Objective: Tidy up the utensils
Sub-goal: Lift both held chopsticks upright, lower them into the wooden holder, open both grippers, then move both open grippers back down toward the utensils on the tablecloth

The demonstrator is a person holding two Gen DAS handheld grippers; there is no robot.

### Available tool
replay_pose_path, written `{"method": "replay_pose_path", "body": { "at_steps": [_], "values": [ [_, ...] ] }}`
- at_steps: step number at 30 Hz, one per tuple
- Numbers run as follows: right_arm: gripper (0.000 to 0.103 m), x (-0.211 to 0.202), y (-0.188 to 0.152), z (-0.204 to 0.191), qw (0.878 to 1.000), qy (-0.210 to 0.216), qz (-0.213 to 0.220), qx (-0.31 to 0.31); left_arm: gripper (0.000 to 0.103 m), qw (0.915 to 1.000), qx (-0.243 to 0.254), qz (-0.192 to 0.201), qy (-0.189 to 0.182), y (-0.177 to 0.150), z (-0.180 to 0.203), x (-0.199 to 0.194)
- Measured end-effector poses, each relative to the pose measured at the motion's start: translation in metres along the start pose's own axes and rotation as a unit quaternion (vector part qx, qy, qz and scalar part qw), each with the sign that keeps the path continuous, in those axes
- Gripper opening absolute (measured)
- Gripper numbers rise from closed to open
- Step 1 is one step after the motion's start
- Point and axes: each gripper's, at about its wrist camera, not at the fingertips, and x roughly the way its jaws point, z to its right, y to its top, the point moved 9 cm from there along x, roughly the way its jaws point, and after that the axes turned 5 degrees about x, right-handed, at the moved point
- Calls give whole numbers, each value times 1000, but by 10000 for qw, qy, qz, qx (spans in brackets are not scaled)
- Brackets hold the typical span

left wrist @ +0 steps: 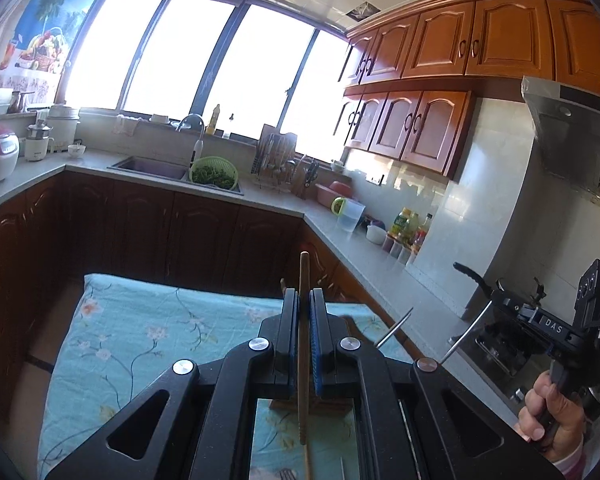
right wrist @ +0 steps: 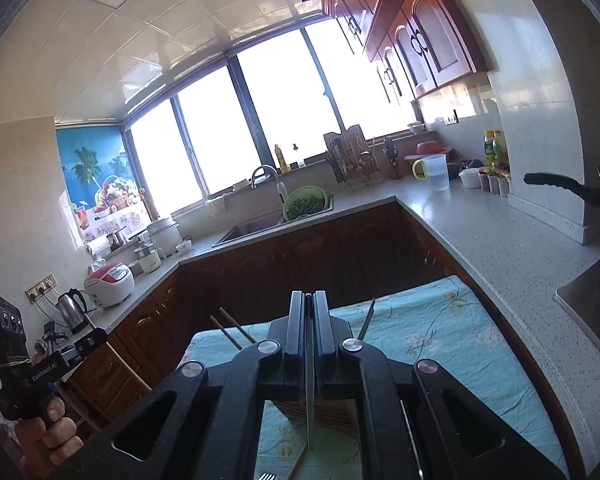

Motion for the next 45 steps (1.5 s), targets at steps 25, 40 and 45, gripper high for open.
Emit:
{"method": "replay_pose_path", "body": {
  "at_steps": [25,40,45],
  "values": [
    [4,118,-73,66,9964,-441,-558,457,4,9982,68,-373,471,-75,15,201],
    [16,120,-68,65,9948,-238,-756,636,8,9971,102,-721,213,-71,13,194],
    [71,92,-53,58,9970,-42,-359,682,55,9990,-26,-379,222,-56,4,154]
  ]
}}
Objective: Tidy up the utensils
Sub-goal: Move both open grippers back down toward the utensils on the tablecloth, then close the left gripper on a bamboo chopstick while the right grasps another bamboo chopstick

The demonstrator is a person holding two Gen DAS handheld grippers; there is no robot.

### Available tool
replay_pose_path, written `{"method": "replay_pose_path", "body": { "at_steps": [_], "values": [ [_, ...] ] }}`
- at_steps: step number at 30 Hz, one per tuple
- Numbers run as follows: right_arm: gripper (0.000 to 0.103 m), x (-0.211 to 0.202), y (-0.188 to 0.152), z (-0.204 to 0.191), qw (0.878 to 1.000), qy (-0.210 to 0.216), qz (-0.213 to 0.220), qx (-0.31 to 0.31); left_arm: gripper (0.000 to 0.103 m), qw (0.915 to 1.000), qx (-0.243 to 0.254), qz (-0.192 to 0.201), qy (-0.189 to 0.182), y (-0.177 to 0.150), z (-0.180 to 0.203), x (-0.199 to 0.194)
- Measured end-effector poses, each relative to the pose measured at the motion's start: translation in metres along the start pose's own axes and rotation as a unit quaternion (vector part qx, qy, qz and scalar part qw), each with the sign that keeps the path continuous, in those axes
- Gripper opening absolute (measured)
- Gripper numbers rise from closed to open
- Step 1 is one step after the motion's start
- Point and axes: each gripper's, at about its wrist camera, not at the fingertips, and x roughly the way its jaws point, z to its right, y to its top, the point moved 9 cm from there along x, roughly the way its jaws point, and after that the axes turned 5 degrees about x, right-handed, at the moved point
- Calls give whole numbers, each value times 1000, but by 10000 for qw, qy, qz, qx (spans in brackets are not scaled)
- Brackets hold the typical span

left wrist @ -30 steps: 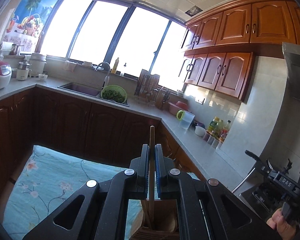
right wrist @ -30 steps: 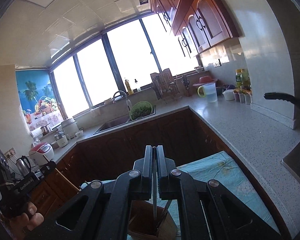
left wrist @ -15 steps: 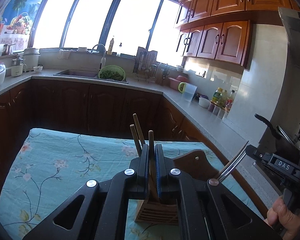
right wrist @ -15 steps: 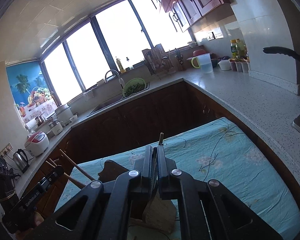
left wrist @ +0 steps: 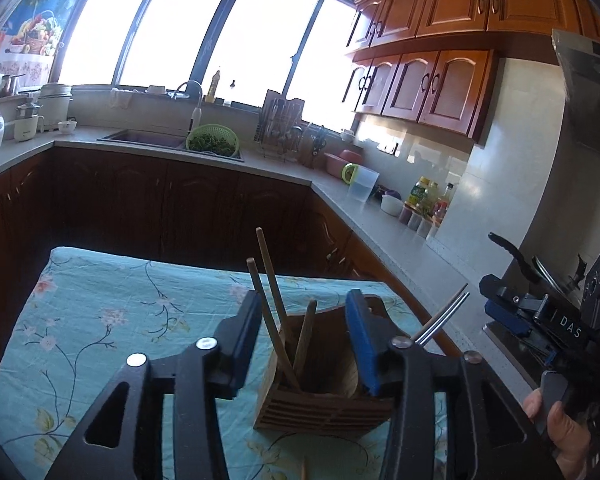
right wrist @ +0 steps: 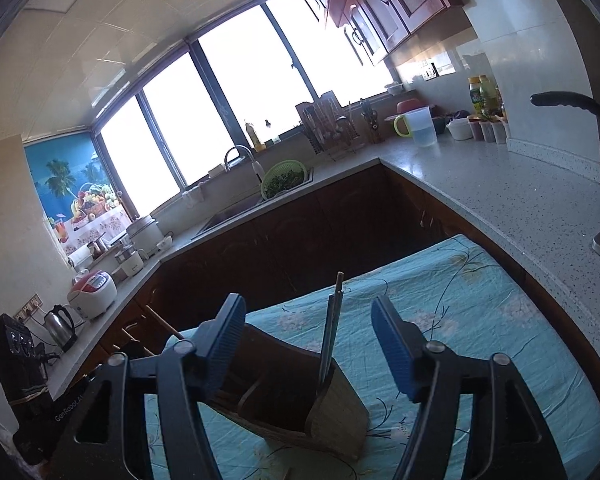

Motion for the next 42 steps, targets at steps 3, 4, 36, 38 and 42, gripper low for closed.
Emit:
{"method": "replay_pose_path", "body": {
  "at_steps": [3,4,36,38,42],
  "values": [
    [79,-18,7,-3,9998,103,158,66,64,9998,-97,188,51,4,-8,-24],
    [84,-24,10,-4,9996,124,224,75,67,9997,-135,208,85,5,-12,-31],
    [102,-113,-174,31,9935,-513,-1011,85,88,9832,-609,-1312,1117,-160,-46,-177],
    [102,-111,-180,31,9928,-537,-1075,33,88,9816,-629,-1421,1109,-166,-44,-175],
    [102,-105,-191,30,9907,-565,-1234,-31,87,9801,-576,-1574,1059,-171,-40,-167]
  ]
}}
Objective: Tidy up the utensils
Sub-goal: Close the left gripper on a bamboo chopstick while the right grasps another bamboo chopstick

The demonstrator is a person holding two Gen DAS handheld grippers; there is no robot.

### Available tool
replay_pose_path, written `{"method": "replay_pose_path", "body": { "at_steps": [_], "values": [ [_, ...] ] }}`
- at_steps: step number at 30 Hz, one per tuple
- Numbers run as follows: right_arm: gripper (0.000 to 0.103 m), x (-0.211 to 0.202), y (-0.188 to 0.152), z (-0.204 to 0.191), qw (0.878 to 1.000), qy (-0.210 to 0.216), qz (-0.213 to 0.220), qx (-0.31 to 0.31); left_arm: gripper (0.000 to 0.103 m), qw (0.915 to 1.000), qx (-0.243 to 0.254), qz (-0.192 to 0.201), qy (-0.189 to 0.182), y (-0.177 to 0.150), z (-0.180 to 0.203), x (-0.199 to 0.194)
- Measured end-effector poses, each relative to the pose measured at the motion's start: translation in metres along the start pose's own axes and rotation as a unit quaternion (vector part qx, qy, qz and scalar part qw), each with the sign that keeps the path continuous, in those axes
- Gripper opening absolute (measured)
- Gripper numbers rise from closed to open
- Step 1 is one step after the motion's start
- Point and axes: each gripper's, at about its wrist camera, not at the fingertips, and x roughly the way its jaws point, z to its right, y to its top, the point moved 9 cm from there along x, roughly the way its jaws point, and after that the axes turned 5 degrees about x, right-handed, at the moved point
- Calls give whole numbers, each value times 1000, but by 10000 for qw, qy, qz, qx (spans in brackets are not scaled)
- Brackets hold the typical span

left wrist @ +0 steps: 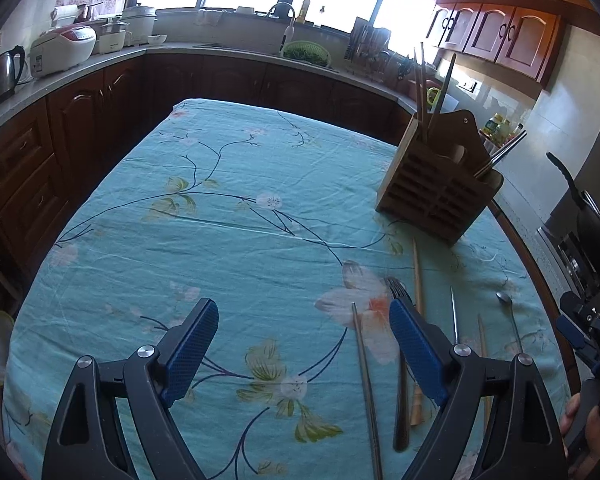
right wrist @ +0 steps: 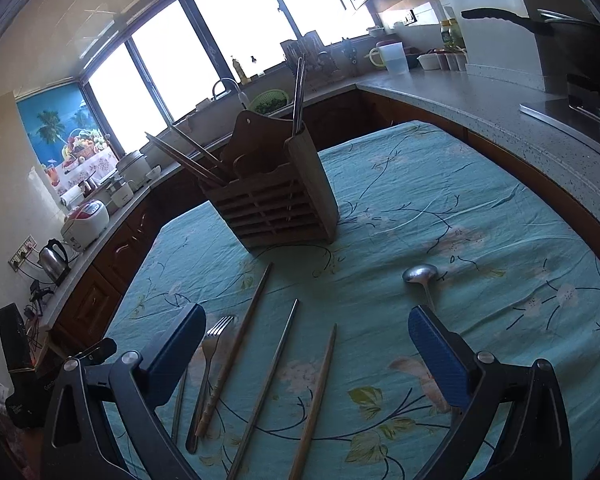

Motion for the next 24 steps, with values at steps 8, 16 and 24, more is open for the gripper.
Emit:
{"method": "replay_pose_path", "body": {
  "at_steps": [8,16,24],
  "values": [
    [92,13,-13,0,9992,-247,-226,-206,84,9996,145,-235,-29,-3,12,11],
    [68,29,-23,0,9964,-479,-569,-399,58,9973,297,-663,-100,-7,24,36],
    [48,59,-43,4,9904,-649,-1082,-557,43,9926,533,-1080,-170,-13,39,67]
  ]
}}
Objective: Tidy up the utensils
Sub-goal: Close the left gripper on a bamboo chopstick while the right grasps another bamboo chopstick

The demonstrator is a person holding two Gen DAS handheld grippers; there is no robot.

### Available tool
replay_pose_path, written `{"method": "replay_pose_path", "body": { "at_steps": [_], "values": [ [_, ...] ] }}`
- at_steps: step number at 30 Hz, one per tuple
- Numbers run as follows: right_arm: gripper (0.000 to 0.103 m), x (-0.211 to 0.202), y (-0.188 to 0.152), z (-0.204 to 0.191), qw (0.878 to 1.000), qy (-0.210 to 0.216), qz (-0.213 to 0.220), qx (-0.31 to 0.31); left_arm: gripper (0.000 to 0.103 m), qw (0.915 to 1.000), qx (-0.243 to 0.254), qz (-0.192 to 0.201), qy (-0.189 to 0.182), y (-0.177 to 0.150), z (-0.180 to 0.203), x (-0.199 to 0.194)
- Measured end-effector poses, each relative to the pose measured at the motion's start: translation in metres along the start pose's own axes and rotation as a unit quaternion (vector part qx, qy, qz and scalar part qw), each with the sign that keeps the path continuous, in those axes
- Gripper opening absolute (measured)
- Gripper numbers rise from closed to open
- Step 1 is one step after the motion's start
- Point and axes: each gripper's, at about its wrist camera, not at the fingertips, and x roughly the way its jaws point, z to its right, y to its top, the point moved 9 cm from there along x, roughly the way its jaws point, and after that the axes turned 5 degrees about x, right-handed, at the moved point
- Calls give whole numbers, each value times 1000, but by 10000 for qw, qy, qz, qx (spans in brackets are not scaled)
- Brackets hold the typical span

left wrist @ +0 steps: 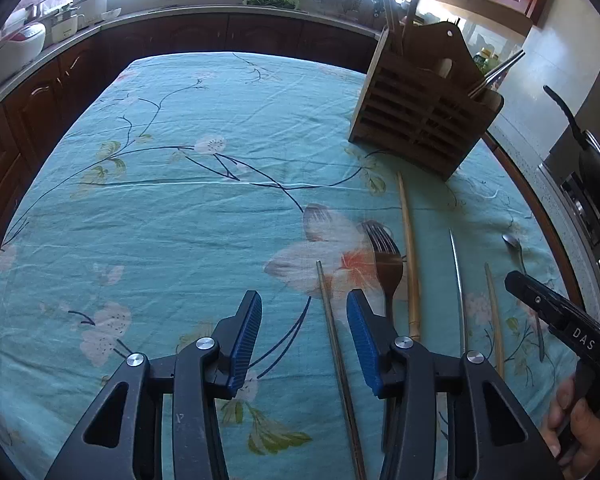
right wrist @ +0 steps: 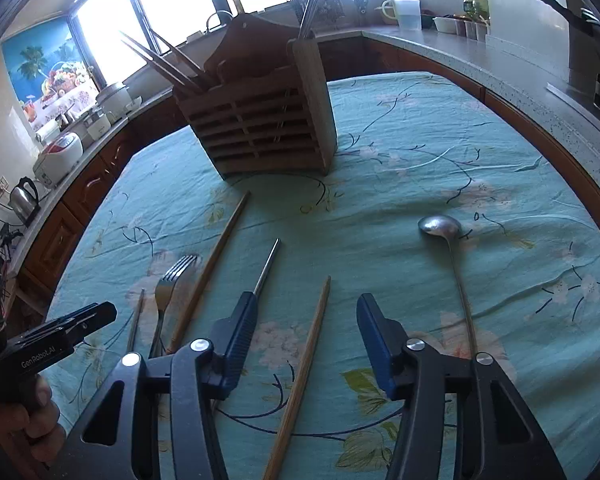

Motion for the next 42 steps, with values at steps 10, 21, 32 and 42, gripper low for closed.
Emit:
{"method": "replay_pose_path", "body": {
  "at_steps": [10,21,32,42],
  "values": [
    [28,29,0,-1,9979,-483,-143,-399,32,9985,465,-201,218,7,17,35],
    [6,30,1,-6,9976,-426,-124,-539,3,9945,1003,-154,248,5,34,45],
    [5,-22,19,-18,9991,368,182,-109,2,9969,538,271,-497,16,15,-17],
    [5,-100,61,-34,9914,810,1027,-78,2,9876,364,1224,-908,35,-1,-116]
  ]
}}
